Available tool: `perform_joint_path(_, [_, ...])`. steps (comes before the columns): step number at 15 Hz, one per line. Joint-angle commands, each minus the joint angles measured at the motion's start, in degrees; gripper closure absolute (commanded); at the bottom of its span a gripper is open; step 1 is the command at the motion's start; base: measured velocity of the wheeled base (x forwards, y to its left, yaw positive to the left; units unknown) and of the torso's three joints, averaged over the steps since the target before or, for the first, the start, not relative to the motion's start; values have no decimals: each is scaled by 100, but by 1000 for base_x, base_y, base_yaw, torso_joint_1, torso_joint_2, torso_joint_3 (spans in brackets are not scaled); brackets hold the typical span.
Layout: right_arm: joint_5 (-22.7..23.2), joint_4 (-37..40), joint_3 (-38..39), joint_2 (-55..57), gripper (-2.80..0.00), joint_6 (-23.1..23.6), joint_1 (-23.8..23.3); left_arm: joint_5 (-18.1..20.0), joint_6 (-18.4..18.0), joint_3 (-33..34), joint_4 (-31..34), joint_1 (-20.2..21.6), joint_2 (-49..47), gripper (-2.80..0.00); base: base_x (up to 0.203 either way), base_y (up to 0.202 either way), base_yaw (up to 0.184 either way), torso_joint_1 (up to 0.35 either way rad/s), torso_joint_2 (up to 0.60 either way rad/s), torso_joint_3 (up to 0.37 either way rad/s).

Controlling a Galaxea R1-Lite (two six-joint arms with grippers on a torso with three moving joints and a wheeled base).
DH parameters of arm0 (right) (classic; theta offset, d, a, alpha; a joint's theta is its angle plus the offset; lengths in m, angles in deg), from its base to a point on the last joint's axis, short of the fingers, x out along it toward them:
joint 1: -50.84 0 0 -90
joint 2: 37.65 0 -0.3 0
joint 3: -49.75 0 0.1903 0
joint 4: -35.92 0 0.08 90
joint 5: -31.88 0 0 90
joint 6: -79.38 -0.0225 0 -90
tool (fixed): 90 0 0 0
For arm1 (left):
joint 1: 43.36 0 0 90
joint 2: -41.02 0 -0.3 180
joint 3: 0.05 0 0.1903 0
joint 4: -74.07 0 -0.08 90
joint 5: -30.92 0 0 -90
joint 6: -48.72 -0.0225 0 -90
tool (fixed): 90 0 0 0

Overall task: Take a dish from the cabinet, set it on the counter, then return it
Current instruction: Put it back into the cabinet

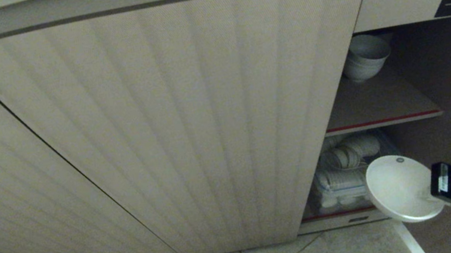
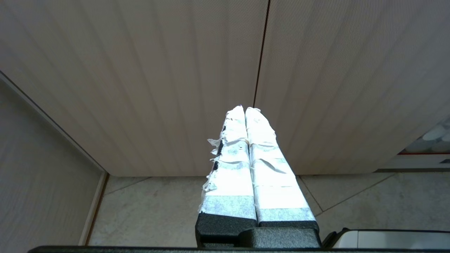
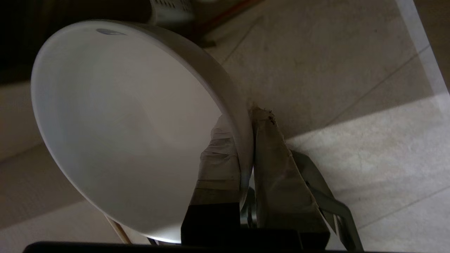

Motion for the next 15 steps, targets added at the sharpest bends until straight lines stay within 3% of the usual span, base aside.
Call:
perform_joint_path(1, [8,-20,-224,297,0,-36,-70,9,3,0,-3,0,2,0,0,0,0,0,0,0])
perform_joint_path(5, [93,-182,-538,594,0,-214,-185,1,3,0,-3,0,2,0,0,0,0,0,0,0])
perform_joint_path(9, [94,-153,-955,851,0,-786,-205,1,3,0,-3,0,2,0,0,0,0,0,0,0])
perform_joint_path(15, [155,-91,-1272,1064,0,-1192,-301,1,3,0,-3,0,2,0,0,0,0,0,0,0])
